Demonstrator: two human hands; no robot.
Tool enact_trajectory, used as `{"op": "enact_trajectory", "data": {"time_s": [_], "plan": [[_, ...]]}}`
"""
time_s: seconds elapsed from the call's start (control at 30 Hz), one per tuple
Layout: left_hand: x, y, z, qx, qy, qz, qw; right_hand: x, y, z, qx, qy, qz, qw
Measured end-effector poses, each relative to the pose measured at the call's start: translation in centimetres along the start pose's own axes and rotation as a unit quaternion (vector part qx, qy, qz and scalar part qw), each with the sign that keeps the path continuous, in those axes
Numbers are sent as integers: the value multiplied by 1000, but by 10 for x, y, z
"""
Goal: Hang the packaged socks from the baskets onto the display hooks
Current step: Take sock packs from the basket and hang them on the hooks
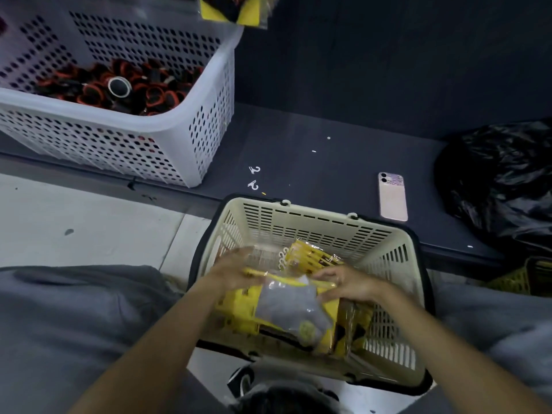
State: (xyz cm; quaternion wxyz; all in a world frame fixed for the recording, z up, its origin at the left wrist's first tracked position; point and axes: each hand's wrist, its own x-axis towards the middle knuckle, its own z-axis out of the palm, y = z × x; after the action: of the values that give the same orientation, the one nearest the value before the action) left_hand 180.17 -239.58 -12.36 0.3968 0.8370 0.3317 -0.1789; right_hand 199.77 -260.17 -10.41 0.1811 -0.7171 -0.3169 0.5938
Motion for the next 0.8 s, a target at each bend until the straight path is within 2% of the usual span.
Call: {"op": "enact_trajectory", "data": {"time_s": [0.07,0.1,0.17,0.27,0.4,0.53,0.67,0.73,0.8], "plan": [[-8,-9,19,42,-116,2,992,7,9,20,-45,39,19,998],[-11,-13,30,84,-128,2,988,8,13,27,-51,57,21,997],[-13,-19,46,149,-81,10,985,10,17,31,-57,74,15,996],[-8,-20,48,147,-25,13,989,10,17,30,-53,66,16,996],[-7,-20,46,112,-9,12,994,11,13,34,-77,67,7,995],[-9,-19,47,146,-9,22,989,13,9,38,-149,49,19,987],[-10,-16,47,160,7,21,987,12,8,42,-161,63,-13,985],[-8,-9,41,192,57,30,979,8,7,36,-121,82,-16,989],[-6,7,27,148,152,26,977,-3,3,18,-46,104,-19,993]]}}
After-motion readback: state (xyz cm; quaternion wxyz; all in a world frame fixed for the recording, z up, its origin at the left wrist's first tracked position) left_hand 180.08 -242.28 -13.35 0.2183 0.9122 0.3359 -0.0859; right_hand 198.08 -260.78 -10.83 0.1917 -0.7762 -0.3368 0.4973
